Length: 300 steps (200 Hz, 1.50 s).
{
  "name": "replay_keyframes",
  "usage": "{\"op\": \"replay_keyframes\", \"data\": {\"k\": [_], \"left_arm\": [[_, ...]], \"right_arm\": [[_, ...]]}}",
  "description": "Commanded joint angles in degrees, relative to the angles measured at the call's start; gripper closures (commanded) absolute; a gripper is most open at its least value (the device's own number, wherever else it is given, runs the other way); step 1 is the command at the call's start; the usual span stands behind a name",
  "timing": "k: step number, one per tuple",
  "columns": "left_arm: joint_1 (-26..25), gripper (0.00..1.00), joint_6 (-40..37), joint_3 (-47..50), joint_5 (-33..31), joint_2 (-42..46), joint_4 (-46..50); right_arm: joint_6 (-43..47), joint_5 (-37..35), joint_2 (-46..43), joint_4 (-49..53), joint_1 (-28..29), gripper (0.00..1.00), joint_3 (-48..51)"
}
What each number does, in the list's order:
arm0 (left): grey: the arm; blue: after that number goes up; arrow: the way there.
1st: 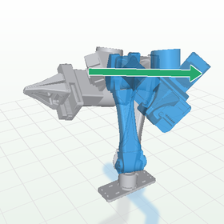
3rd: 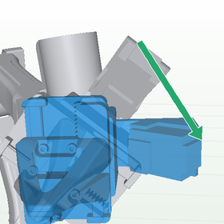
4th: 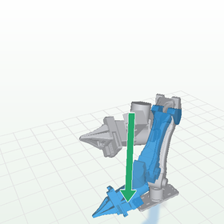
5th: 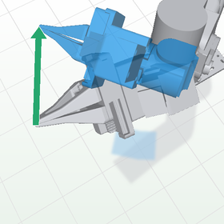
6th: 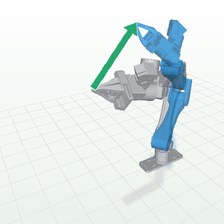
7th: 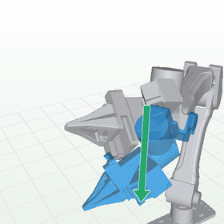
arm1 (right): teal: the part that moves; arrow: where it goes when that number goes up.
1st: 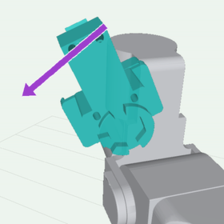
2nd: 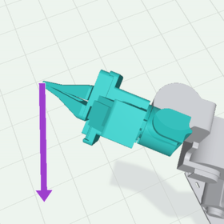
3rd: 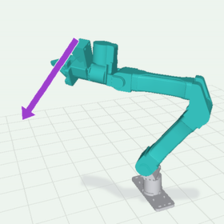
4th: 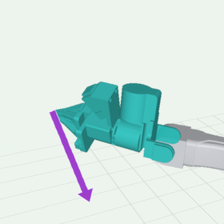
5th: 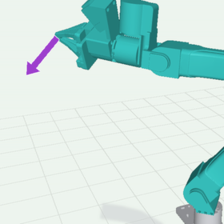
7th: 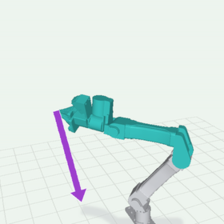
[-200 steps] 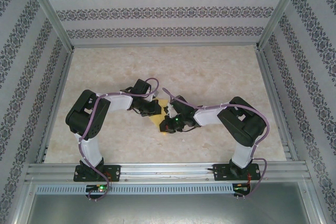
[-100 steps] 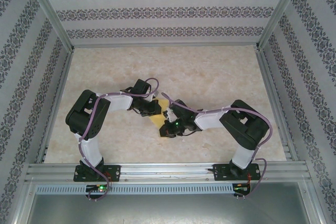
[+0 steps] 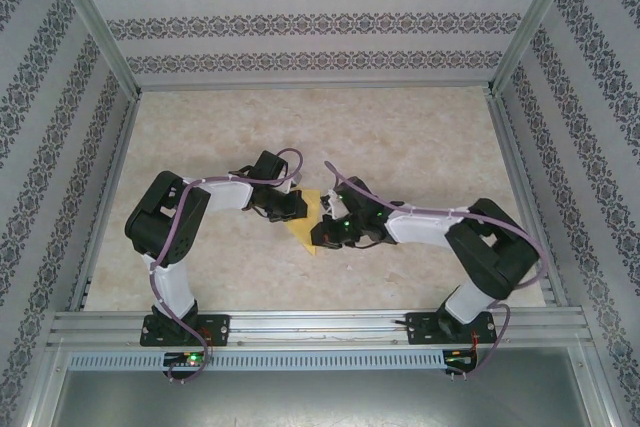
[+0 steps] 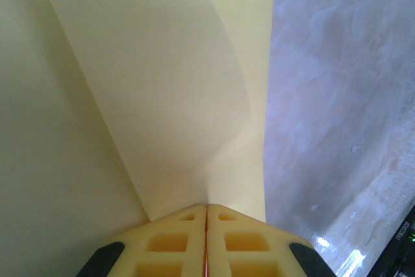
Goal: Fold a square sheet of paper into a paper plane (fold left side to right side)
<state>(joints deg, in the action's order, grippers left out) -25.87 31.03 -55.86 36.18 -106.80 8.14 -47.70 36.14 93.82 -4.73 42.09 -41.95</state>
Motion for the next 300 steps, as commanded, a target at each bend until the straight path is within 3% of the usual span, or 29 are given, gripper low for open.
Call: {"op": "replay_keyframes", "data": {"k": [1,50,176,246,300], "left_arm": [[0.41,0.92,-0.79,1.93,-5.64,-2.17,2.67],[0.42,0.92,-0.97,1.96,-5.68,-1.99,2.94],[0.46,0.92,-0.64,1.70,-5.17,-1.32,2.80],[0.44,0.88,1.40,0.92,-3.25,7.73,0.45],[0.71,0.90,2.09,6.44,-2.56,14.08,-0.68]], "right_arm": [[1.75,-2.47,3.83,-1.78,-1.03,1.00,-4.16],[3.26,-3.53,9.18,-0.49,-2.89,1.00,-8.13],[3.25,-4.51,14.43,0.70,-2.19,1.00,-5.51],[9.18,-9.60,15.95,10.22,-2.27,1.00,-4.64],[16.99,-15.23,13.99,16.54,-2.88,1.00,-4.74]]}}
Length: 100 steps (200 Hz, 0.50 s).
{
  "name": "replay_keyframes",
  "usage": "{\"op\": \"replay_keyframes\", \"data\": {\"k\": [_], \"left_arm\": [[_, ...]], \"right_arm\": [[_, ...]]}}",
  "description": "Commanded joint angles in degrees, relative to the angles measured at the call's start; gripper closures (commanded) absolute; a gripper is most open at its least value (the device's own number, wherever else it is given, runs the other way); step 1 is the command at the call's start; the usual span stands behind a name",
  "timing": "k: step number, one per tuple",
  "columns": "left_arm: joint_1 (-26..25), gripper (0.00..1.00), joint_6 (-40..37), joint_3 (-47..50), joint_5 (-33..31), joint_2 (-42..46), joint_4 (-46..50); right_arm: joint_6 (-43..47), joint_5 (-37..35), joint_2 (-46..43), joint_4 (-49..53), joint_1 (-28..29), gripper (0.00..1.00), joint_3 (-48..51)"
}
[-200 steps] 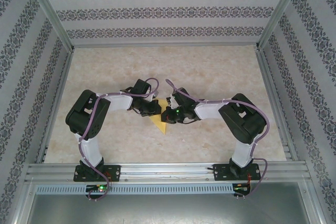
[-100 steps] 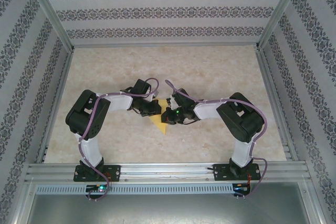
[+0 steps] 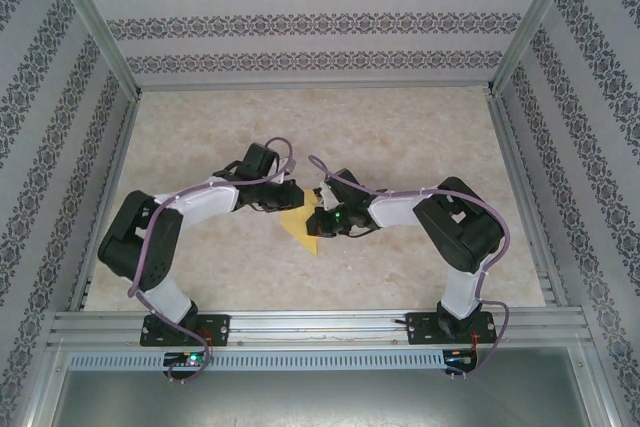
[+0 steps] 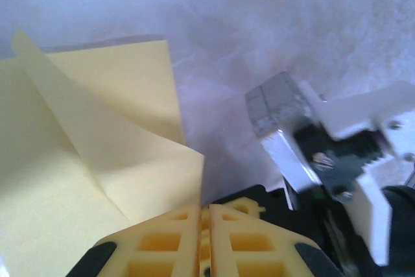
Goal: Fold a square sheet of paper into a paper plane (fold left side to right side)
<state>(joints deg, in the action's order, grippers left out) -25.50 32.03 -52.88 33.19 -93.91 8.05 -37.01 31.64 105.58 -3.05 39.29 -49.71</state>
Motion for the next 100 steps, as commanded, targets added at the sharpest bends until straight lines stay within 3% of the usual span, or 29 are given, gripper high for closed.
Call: {"op": "replay_keyframes", "data": {"k": [1,100], "left_arm": [[0.31,0.90,1.05,3.61,0.45,1.23,-0.76],[-1.86,0.90,4.97,5.52,4.08,-4.40,-10.91]], "right_arm": [[6.45,-10.77,2.20,14.88,-0.09,1.00,2.99],[7.32,-9.57,2.61,14.92,-0.44,1.00,2.34]]}}
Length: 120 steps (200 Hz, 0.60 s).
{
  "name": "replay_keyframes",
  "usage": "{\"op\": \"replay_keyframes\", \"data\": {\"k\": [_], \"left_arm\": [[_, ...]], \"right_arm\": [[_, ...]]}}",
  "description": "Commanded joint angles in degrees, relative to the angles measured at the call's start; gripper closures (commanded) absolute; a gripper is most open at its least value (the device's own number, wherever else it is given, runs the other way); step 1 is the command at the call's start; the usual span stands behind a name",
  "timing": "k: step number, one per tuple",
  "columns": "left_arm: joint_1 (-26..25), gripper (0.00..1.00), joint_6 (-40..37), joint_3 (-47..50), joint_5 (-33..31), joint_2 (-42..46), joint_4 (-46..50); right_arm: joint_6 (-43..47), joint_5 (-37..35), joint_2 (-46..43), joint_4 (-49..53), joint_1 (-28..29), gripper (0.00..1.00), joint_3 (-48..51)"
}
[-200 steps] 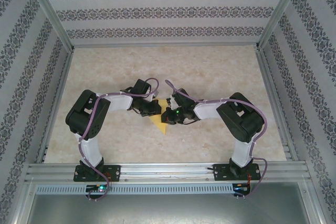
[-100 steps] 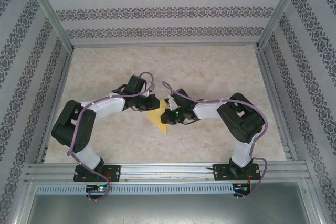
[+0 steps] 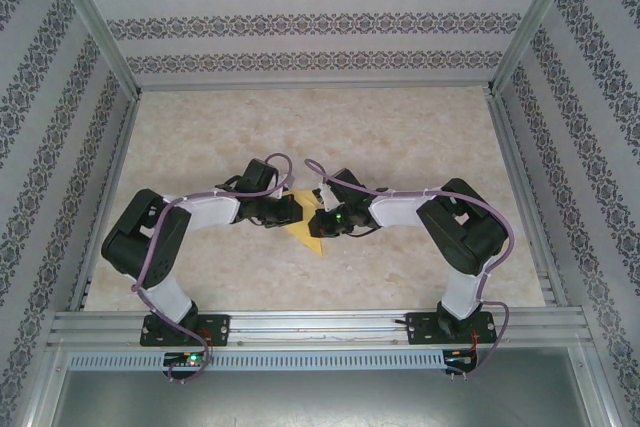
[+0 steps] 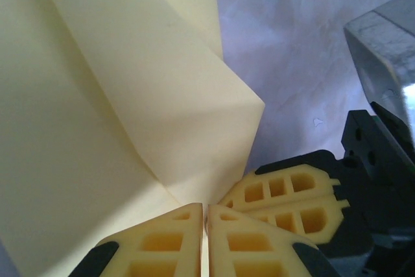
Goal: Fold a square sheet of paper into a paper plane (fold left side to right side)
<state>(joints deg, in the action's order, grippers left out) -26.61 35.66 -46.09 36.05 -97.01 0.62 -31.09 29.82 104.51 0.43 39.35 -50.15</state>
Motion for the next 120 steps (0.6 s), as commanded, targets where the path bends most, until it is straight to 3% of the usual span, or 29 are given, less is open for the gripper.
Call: {"op": "replay_keyframes", "data": {"k": [1,120], "left_arm": [[-0.74,0.90,1.34,-1.28,1.17,-1.36,-3.54],[-1.00,0.91,1.75,-4.40,-0.02,-6.96,-5.32]], "right_arm": [[1.43,-7.76,3.64,11.44,-0.50,1.00,2.78],[2.34,-10.29,4.54,15.03,0.18,1.00,2.00]]}}
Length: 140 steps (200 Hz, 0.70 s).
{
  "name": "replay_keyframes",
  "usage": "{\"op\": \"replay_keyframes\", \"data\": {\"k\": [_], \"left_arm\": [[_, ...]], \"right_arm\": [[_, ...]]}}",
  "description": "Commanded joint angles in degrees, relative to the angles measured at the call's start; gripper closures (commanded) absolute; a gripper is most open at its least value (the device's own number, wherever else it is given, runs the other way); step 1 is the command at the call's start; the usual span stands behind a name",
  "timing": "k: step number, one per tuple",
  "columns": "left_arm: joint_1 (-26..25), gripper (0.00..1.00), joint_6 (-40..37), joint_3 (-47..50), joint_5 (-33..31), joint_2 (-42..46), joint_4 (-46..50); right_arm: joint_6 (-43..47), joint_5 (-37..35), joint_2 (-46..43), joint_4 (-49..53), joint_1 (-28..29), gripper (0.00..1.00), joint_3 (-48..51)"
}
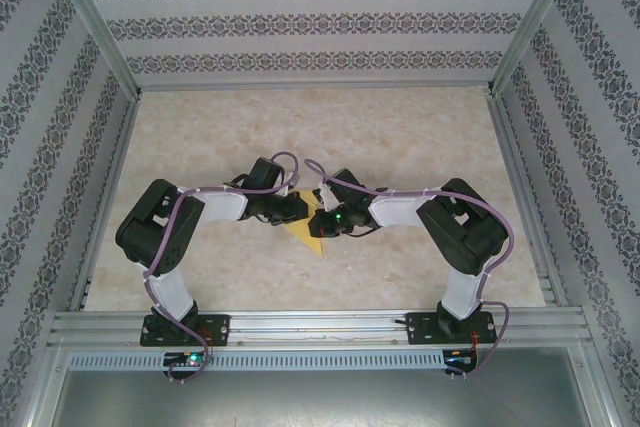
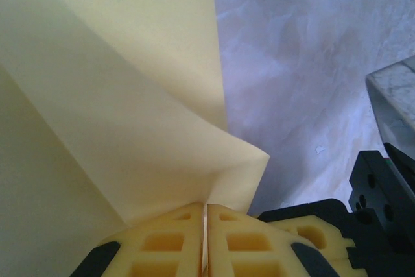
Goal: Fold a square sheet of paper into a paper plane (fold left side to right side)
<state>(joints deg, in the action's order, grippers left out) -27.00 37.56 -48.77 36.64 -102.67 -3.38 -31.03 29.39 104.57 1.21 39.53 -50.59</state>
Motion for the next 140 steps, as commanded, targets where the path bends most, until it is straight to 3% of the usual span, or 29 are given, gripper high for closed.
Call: {"op": "replay_keyframes", "data": {"k": [1,140], "left_arm": [[-0.60,0.91,-0.18,-1.69,-0.70,-1.34,-1.21],[3.69,0.91,-2.97,-3.40,-5.33,-5.34,1.66]], "right_arm": [[2.32,-9.95,4.53,14.34,0.01,1.00,2.39],[4.12,-11.84,6.32,20.10,0.95,1.00,1.63]]}}
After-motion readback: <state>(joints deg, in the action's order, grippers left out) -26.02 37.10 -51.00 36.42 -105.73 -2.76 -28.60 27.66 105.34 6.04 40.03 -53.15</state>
